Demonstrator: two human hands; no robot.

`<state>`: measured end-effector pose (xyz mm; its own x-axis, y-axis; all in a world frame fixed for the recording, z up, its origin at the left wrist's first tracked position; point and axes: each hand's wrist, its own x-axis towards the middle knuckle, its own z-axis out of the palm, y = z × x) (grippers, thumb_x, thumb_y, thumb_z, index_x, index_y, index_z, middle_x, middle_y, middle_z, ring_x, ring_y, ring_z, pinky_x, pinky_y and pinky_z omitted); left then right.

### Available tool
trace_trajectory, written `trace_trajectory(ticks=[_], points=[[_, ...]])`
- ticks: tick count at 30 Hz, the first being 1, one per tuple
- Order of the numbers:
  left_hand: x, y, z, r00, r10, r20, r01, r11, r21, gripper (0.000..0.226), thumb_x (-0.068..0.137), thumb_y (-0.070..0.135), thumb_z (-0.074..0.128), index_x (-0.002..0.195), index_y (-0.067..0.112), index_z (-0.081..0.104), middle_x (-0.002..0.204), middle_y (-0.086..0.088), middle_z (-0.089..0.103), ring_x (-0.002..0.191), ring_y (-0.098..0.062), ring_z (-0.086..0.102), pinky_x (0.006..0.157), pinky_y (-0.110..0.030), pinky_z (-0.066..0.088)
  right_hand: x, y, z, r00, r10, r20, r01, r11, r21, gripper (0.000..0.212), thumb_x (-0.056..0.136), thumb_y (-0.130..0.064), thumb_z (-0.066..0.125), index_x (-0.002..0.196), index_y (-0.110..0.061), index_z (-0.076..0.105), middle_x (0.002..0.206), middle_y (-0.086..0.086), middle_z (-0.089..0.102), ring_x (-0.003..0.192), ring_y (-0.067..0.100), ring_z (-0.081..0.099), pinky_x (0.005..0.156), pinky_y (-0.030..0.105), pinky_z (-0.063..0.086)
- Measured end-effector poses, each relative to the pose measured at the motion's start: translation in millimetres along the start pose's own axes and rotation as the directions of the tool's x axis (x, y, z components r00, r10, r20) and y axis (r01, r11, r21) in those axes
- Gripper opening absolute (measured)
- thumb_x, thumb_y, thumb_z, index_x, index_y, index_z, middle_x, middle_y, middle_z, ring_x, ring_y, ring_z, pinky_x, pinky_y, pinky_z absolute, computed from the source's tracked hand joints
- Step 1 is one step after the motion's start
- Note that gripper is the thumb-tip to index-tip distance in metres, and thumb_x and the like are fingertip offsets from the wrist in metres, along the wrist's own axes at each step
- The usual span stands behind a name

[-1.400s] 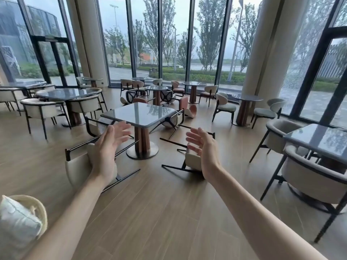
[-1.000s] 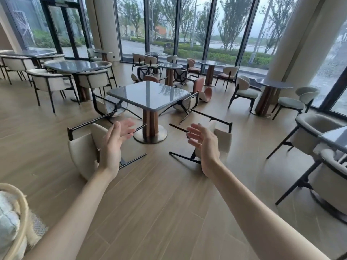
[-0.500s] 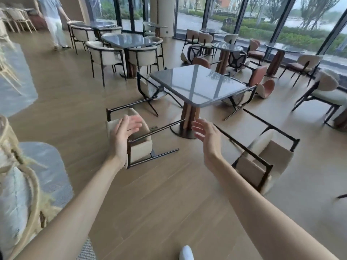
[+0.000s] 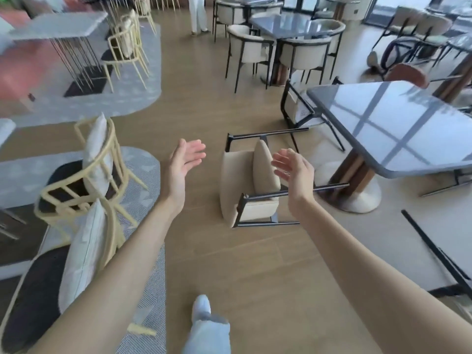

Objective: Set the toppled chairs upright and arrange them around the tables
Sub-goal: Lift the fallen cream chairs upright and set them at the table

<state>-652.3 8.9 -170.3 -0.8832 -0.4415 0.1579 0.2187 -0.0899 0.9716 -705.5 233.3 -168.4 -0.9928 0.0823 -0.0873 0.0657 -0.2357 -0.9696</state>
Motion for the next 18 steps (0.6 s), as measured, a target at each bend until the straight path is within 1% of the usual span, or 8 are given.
trace_trajectory(ticks=[4,6,8,10,12,14,16,18], points=[[94,-43,-17,0.999,-0.037,0.003,0.037,0.999,-0.015,0.047,0.099,0.047,0.043,0.109,0.010,0.071,0.111,-0.010,0.075,0.106,-0.027,0.069,0.095,-0.034,0.053,76,37,59,1.000,0.021,-0.006,-0.021,1.000,-0.010,0.022,0.099,-0.021,0.052,0.087,-0.015,0.070,0.097,0.009,0.072,0.093,0.020,0.066,0.086,0.034,0.053],[147,-70,-24,0.995,-0.099,0.025,0.099,0.995,-0.010,0.049,0.099,0.047,0.044,0.111,0.007,0.070,0.112,-0.012,0.074,0.106,-0.027,0.070,0.092,-0.032,0.053,118,58,87,0.997,0.040,-0.061,-0.041,0.999,-0.007,0.022,0.098,-0.021,0.052,0.086,-0.015,0.070,0.093,0.007,0.072,0.092,0.018,0.067,0.086,0.034,0.054],[204,-97,-27,0.983,-0.167,0.070,0.167,0.986,0.011,0.049,0.101,0.045,0.044,0.114,0.004,0.068,0.113,-0.013,0.073,0.105,-0.025,0.070,0.093,-0.033,0.053,163,75,117,0.989,0.061,-0.132,-0.059,0.998,0.022,0.022,0.099,-0.019,0.052,0.090,-0.011,0.070,0.094,0.008,0.072,0.092,0.020,0.066,0.086,0.035,0.053],[255,-119,-28,0.959,-0.254,0.124,0.250,0.967,0.052,0.047,0.103,0.042,0.043,0.116,0.004,0.067,0.114,-0.014,0.073,0.105,-0.024,0.070,0.097,-0.037,0.052,200,92,144,0.973,0.105,-0.208,-0.100,0.994,0.033,0.021,0.100,-0.019,0.051,0.098,-0.007,0.068,0.096,0.009,0.072,0.091,0.021,0.065,0.083,0.033,0.052],[310,-137,-23,0.934,-0.311,0.178,0.299,0.950,0.091,0.047,0.102,0.043,0.043,0.115,0.005,0.067,0.114,-0.014,0.073,0.104,-0.024,0.070,0.099,-0.038,0.052,236,108,168,0.954,0.132,-0.268,-0.124,0.991,0.048,0.020,0.099,-0.019,0.051,0.099,-0.008,0.068,0.095,0.007,0.073,0.089,0.020,0.066,0.080,0.029,0.052],[350,-151,-13,0.914,-0.355,0.196,0.337,0.934,0.117,0.047,0.101,0.043,0.045,0.114,0.004,0.068,0.112,-0.015,0.073,0.101,-0.024,0.071,0.097,-0.038,0.054,260,120,180,0.937,0.155,-0.314,-0.144,0.988,0.059,0.018,0.097,-0.020,0.052,0.097,-0.012,0.068,0.096,0.008,0.074,0.089,0.019,0.067,0.081,0.030,0.053],[389,-169,0,0.888,-0.408,0.215,0.384,0.912,0.146,0.044,0.104,0.038,0.046,0.113,0.002,0.069,0.110,-0.018,0.073,0.099,-0.025,0.071,0.096,-0.039,0.055,292,133,188,0.907,0.180,-0.380,-0.164,0.984,0.074,0.019,0.093,-0.023,0.053,0.096,-0.013,0.069,0.102,0.012,0.075,0.092,0.020,0.068,0.084,0.032,0.054],[426,-193,14,0.855,-0.457,0.245,0.420,0.888,0.189,0.039,0.105,0.033,0.046,0.109,0.003,0.070,0.110,-0.019,0.073,0.098,-0.027,0.070,0.096,-0.039,0.054,328,147,191,0.871,0.201,-0.448,-0.175,0.980,0.098,0.021,0.093,-0.024,0.054,0.098,-0.012,0.070,0.102,0.011,0.075,0.093,0.020,0.069,0.085,0.031,0.054]])
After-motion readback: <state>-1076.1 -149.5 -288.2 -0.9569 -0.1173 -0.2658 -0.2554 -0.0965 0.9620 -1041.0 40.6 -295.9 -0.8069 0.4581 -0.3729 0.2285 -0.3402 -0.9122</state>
